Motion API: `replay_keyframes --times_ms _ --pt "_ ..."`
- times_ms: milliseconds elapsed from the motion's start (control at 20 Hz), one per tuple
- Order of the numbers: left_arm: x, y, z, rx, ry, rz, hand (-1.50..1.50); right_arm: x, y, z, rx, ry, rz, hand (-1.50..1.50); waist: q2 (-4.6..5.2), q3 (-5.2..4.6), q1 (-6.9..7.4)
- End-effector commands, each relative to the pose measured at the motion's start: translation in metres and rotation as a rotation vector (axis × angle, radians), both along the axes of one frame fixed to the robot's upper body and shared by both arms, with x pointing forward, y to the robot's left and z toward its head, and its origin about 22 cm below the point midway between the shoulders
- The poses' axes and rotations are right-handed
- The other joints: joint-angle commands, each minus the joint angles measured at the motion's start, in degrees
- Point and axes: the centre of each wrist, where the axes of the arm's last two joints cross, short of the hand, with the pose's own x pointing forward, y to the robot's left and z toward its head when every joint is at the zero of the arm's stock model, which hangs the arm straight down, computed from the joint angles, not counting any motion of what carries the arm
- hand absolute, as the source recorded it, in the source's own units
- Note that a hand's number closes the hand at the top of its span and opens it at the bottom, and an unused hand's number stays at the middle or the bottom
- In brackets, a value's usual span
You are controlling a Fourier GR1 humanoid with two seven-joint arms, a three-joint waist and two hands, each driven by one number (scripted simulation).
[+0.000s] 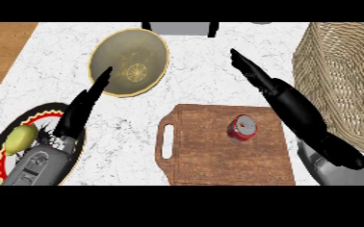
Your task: Pick the can from the cutting board and place it in the basket
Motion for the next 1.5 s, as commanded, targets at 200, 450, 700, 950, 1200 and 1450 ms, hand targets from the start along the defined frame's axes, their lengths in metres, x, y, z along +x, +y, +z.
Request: replay_keyframes --times_ms 200,450,700,950,1200,1450 --pt "0.001 0.044 0.015 -0.139 -0.115 0.31 0.0 -0.006 -0.115 -0.035 -0.023 0.12 -0.75 1.5 -1.49 -0.02 -3.58" --pt "0.0 0.039 0.021 -0.248 -0.116 0.322 0.0 -0.011 -0.048 -0.069 0.125 -0.09 -0.913 -1.5 -0.89 0.0 -0.26" --pt "0.001 0.039 0.013 -0.256 -0.113 0.331 0.0 -0.003 -0.047 -0.083 -0.013 -0.121 -1.28 -1.5 -0.79 -0.37 -0.65" --pt "-0.002 0.042 0.014 -0.243 -0.107 0.353 0.0 -0.011 -0.046 -0.071 -0.178 0.001 -1.388 -1.5 -1.41 -0.57 -1.76" --pt "-0.002 0.05 0.021 -0.237 -0.103 0.349 0.0 -0.02 -0.06 -0.066 -0.58 0.312 -1.182 -1.5 -1.68 -0.78 -1.94" --pt "-0.006 0.051 0.016 -0.252 -0.114 0.365 0.0 -0.031 -0.037 -0.04 -0.73 0.519 -1.004 -1.5 -1.85 -0.53 -2.2"
